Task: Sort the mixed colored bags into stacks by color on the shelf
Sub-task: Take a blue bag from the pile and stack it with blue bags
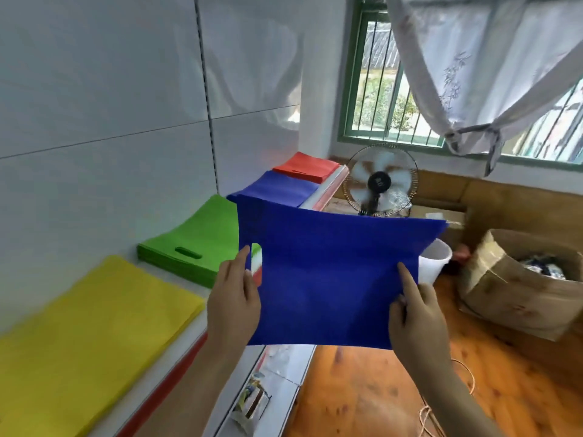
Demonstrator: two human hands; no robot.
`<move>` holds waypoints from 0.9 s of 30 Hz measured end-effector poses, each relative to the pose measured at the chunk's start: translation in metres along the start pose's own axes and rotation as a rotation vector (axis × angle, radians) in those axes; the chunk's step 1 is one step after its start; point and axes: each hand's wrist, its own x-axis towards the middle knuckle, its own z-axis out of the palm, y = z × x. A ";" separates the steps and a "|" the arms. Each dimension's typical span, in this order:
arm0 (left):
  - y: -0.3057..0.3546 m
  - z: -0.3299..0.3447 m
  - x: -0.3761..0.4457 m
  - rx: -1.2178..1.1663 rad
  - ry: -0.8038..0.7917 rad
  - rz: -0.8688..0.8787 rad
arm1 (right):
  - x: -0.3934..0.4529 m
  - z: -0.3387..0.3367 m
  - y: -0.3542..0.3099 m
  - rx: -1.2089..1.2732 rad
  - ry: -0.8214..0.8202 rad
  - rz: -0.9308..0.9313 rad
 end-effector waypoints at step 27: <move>-0.005 0.317 0.250 0.158 0.060 -0.246 | 0.388 0.164 0.178 0.106 -0.174 -0.133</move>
